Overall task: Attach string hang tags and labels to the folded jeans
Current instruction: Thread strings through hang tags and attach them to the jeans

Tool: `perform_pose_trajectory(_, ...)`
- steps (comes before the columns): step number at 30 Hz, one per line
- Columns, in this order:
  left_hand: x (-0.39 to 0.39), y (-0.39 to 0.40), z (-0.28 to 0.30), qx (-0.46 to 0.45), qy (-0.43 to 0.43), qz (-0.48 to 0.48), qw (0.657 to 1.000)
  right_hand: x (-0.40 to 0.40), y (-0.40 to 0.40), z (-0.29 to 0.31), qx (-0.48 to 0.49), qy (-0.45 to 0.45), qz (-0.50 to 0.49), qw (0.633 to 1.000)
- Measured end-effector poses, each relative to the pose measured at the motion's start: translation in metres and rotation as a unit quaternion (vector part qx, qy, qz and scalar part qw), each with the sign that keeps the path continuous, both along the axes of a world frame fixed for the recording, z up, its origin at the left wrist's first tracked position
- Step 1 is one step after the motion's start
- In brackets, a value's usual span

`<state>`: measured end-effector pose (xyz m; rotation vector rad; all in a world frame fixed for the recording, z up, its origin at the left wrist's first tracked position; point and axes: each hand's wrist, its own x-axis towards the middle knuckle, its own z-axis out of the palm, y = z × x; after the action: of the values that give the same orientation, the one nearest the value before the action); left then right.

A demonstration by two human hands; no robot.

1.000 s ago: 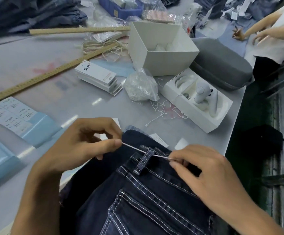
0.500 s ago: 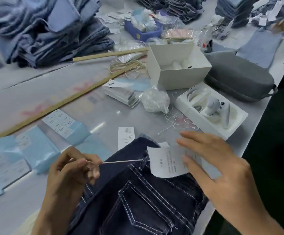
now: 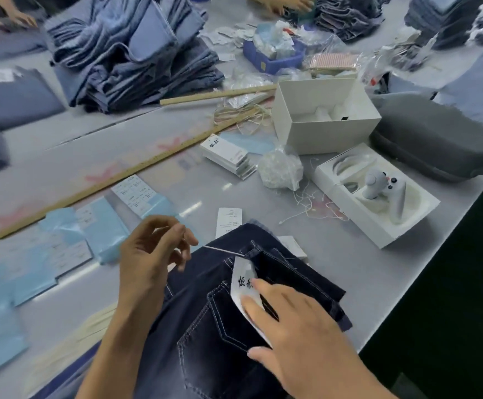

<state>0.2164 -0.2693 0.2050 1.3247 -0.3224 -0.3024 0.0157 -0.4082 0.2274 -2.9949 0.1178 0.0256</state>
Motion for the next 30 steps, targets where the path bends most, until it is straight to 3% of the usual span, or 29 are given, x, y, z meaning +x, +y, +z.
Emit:
perform_pose_trajectory(4, -0.005, -0.005, 0.008, 0.045, -0.052, -0.009, 0.998, 0.005, 0.002, 0.001, -0.024, 0.076, -0.004, 0.997)
perform_pose_trajectory(6, -0.007, -0.007, 0.009, 0.064, -0.063, -0.012, 0.996, 0.009, 0.002, 0.000, 0.040, 0.104, 0.026, 0.993)
perform_pose_trajectory(8, -0.008, -0.009, 0.010, 0.081, -0.071, -0.019, 0.994, 0.012, 0.000, -0.008, 0.147, 0.102, -0.005, 0.984)
perform_pose_trajectory(11, -0.013, -0.015, 0.007, 0.120, -0.091, -0.046, 0.988, 0.022, -0.011, -0.018, 0.197, -0.021, -0.089, 0.976)
perform_pose_trajectory(15, -0.022, -0.022, 0.001, 0.174, -0.132, -0.089, 0.972, 0.041, -0.024, -0.031, 0.144, -0.126, -0.159, 0.969)
perform_pose_trajectory(20, -0.031, -0.027, -0.005, 0.222, -0.171, -0.108, 0.954, 0.055, -0.027, -0.039, 0.136, -0.114, -0.163, 0.970)
perform_pose_trajectory(25, -0.035, -0.027, -0.010, 0.292, -0.237, -0.161, 0.912, 0.056, -0.026, -0.041, 0.125, -0.121, -0.155, 0.972)
perform_pose_trajectory(30, -0.036, -0.031, -0.012, 0.363, -0.237, -0.175, 0.884, 0.048, -0.033, -0.041, 0.271, -0.123, -0.203, 0.933)
